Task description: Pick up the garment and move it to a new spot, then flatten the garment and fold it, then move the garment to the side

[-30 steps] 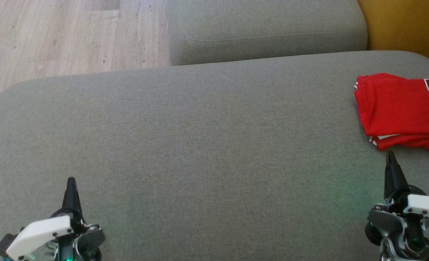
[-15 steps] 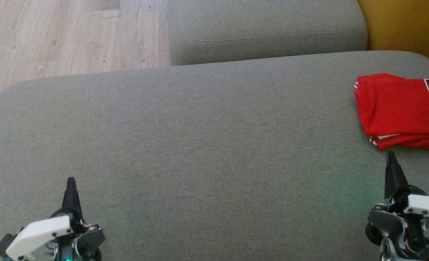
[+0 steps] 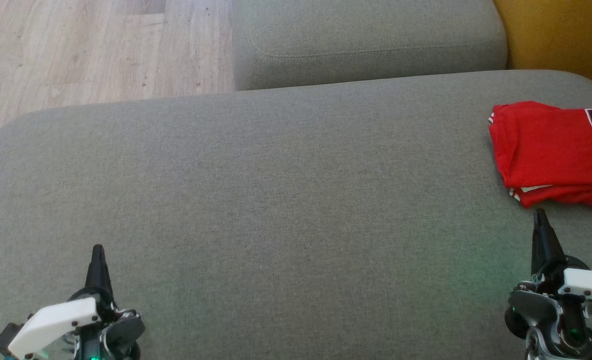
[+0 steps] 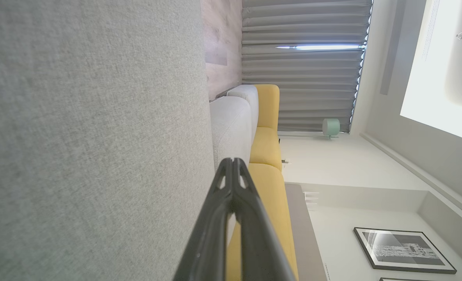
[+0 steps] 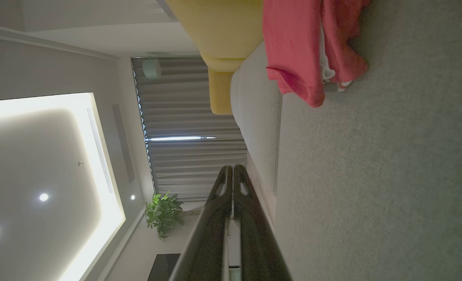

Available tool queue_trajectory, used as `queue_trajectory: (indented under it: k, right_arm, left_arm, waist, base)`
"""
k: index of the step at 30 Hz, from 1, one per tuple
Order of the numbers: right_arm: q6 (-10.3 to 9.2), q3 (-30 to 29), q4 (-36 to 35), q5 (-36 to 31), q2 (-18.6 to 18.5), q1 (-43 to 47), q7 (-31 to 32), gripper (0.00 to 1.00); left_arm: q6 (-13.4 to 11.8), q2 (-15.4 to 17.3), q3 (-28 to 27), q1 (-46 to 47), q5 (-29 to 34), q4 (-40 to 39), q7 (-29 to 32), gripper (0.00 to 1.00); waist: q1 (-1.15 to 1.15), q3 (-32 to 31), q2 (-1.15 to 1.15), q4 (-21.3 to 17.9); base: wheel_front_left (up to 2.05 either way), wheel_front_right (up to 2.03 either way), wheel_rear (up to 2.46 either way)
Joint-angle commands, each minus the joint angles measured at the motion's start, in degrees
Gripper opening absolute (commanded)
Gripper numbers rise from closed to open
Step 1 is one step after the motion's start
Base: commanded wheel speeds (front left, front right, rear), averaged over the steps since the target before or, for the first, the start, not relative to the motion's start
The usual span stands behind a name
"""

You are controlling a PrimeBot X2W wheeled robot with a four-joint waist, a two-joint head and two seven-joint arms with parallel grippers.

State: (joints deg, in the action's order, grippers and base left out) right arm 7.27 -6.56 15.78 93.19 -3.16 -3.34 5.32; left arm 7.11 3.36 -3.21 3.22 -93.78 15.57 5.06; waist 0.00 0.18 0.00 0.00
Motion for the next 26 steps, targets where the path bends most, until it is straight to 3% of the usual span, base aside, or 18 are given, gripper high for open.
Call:
queue_trajectory:
  k: [1, 26]
  right_arm:
    - [0.22, 0.97, -1.81, -0.26, -0.4, -2.76, 0.42, 0.0]
    - [0.22, 0.67, -1.79, -0.51, -0.2, -2.79, 0.66, 0.0]
  left_arm:
    - [0.37, 0.43, -2.06, 2.86, 0.58, -1.58, 0.43, 0.0]
    - [0.37, 0.16, -2.44, 2.89, 0.89, -1.56, 0.73, 0.0]
  waist:
    - [0.0, 0.0, 0.0, 0.0]
    - [0.0, 0.0, 0.0, 0.0]
  base:
    - [0.0, 0.0, 0.0]
    - [0.0, 0.0, 0.0]
